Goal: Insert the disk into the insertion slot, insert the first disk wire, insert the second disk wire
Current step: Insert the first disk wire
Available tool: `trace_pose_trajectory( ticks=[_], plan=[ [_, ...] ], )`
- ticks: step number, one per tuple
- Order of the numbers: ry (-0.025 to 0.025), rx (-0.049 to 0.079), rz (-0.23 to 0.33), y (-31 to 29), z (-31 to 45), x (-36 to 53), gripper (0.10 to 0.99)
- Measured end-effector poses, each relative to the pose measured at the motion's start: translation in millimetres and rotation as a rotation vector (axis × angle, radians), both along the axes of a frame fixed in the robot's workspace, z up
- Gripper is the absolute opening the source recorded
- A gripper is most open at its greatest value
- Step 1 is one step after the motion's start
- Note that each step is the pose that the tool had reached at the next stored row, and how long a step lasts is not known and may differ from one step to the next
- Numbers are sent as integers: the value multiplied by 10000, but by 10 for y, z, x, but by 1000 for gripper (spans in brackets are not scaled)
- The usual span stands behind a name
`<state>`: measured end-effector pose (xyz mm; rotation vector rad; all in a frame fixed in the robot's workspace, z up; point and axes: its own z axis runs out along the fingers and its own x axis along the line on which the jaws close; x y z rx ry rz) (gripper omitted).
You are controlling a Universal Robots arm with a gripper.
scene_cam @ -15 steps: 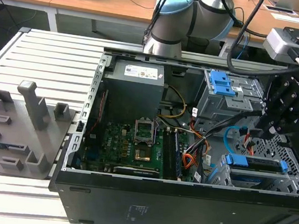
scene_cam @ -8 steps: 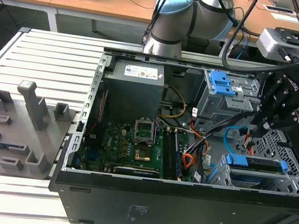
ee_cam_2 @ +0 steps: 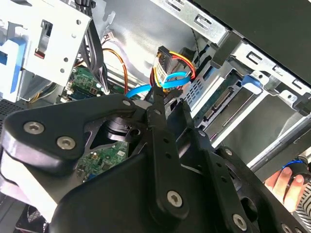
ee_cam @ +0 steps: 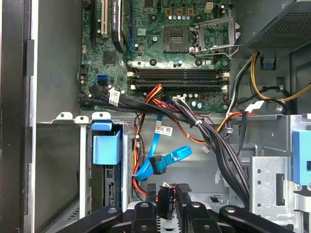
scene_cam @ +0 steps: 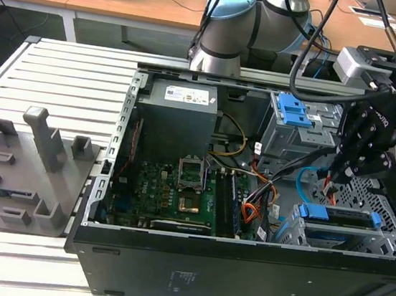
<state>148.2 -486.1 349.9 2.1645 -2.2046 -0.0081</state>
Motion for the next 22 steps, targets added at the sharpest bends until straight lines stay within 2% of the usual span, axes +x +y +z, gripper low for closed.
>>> trace_pose_trajectory(
  ticks=[1, 3, 9, 13, 15, 17, 19, 22],
  plan=[
    [0, -1, 0, 0, 0, 0, 286],
    [0, -3, 0, 0, 0, 0, 165],
    [0, -4, 0, -5, 0, 0, 165],
    [1, -5, 0, -166, -1, 2, 165],
    [0, -4, 0, -318, -2, 2, 165],
    [0, -5, 0, -416, -5, 16, 165],
    [6, -4, 0, -435, -15, 74, 165],
    [8, -4, 0, -450, -26, 108, 165]
  ],
)
